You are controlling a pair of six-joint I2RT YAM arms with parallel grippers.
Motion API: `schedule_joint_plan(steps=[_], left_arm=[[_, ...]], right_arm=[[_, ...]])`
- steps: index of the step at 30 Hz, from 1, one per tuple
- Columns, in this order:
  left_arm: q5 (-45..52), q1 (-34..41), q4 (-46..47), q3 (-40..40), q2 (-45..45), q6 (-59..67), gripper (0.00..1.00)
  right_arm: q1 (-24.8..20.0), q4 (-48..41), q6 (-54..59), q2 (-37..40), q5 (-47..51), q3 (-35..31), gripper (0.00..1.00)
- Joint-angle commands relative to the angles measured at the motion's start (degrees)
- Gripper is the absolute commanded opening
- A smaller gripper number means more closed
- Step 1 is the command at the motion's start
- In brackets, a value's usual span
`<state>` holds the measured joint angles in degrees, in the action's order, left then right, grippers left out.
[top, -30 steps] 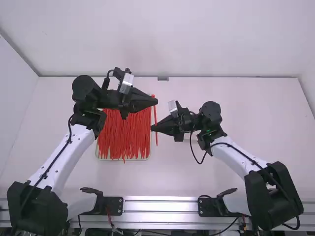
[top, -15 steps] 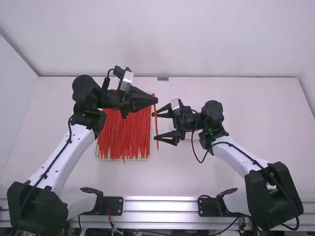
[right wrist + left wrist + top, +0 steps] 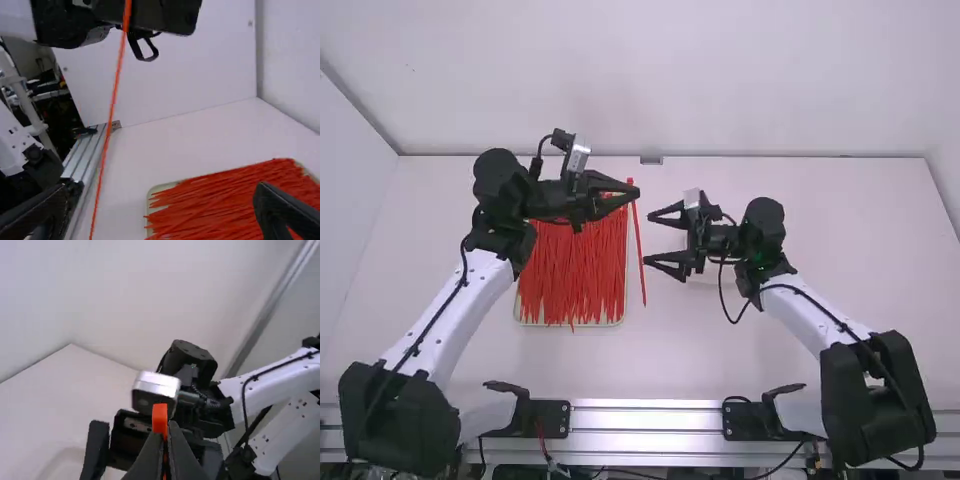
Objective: Fasten the cable tie
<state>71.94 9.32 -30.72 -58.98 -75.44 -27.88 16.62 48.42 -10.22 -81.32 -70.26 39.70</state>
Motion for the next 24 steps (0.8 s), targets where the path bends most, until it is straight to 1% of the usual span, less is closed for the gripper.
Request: schedule_joint_plan(steps=[1,3,7,10,12,15,17,22,24], left_arm=[[-1.9,-0.4,-0.4,-0.6,-1.6,0.2,0.01],[-3.9,-0.4,0.3,-0.6,-3.0,0.3,0.01],[-4.0,-1.1,-0.5,-0.7,-5.2,0.1,0.01],[-2.9,-4.3,2.0,-2.4,-7.9,-0.2,0.01],[-0.9,-5.4,2.0,-3.7,-9.4,-0.8,0.01],[2.3,-7.3,1.6,-5.6,-11.2,-3.9,0.01],[4.0,-8.7,1.8,-8.0,-13.8,-8.5,0.01],[4.5,-8.9,1.8,-10.8,-17.3,-16.6,0.01],[5.2,-8.9,1.8,-12.2,-18.8,-21.7,0.01]], right_arm=[[-0.9,1.6,1.9,-0.3,0.9,1.6,0.98],[-1.4,3.3,2.1,-0.3,0.9,1.6,0.98],[-1.0,5.6,6.2,-0.3,-1.4,1.6,0.98],[-0.8,6.8,16.2,-0.3,-7.7,1.6,0.98],[-0.9,6.9,18.0,-0.3,-9.2,1.6,0.98],[-0.9,6.8,22.7,-0.3,-12.1,1.5,0.98],[-0.9,6.8,30.3,-0.3,-16.2,1.5,0.98],[-0.9,6.7,41.2,-0.3,-18.4,1.2,0.98],[-0.9,6.7,49.2,-0.3,-18.4,0.6,0.98]])
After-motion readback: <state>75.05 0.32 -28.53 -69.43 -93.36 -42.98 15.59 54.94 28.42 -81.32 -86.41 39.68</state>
